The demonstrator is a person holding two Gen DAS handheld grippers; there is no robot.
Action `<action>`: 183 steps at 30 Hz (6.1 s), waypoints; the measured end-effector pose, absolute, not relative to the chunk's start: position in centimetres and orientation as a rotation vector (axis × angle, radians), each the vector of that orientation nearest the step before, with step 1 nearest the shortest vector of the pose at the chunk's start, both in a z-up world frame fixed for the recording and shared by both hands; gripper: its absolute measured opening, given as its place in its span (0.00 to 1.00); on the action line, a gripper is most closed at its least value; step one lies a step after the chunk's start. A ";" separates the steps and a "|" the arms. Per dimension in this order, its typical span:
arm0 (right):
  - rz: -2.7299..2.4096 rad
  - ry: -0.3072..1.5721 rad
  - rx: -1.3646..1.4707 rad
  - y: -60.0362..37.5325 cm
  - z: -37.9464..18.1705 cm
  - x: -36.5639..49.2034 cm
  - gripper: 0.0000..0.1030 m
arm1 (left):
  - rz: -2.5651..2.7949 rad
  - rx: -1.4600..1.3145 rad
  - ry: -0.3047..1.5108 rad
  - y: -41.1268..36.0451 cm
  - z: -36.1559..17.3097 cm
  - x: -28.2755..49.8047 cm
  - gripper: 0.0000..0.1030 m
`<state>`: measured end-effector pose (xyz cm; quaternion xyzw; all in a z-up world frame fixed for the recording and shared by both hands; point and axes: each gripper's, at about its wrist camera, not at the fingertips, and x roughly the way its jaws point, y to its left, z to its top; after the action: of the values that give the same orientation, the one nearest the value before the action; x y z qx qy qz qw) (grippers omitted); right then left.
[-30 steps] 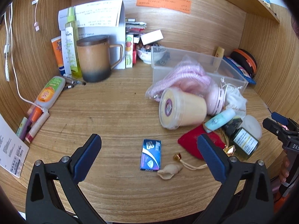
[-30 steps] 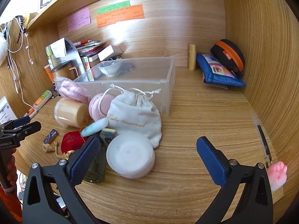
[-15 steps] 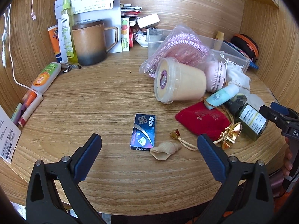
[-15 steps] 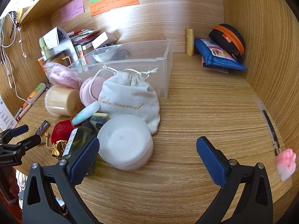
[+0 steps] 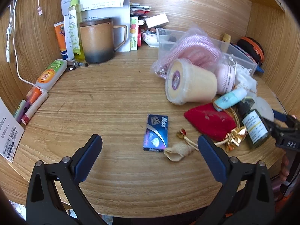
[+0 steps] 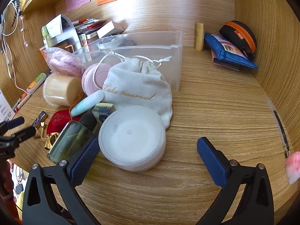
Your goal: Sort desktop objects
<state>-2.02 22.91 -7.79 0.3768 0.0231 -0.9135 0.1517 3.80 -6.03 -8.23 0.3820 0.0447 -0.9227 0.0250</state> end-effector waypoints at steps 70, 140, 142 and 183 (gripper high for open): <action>-2.645 -0.021 0.987 25.0 -4.7 -2.5 0.62 | -2.915 1.165 -0.027 -4.4 -6.8 -0.1 0.26; -2.281 0.338 1.176 17.0 -2.6 -23.3 0.62 | -3.063 1.527 -0.269 -0.3 -1.3 -22.3 0.26; -2.268 0.367 1.200 16.8 -3.1 -23.6 0.62 | -3.054 1.544 -0.293 0.2 -1.8 -22.5 0.26; -2.236 0.685 1.396 12.6 -3.9 -23.1 0.70 | -3.064 1.605 -0.412 1.5 -2.3 -22.4 0.57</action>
<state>-23.09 12.64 -3.90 0.5014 0.2461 -0.8031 0.2076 -22.42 1.50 -2.25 0.4542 -0.1165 -0.8667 -0.1700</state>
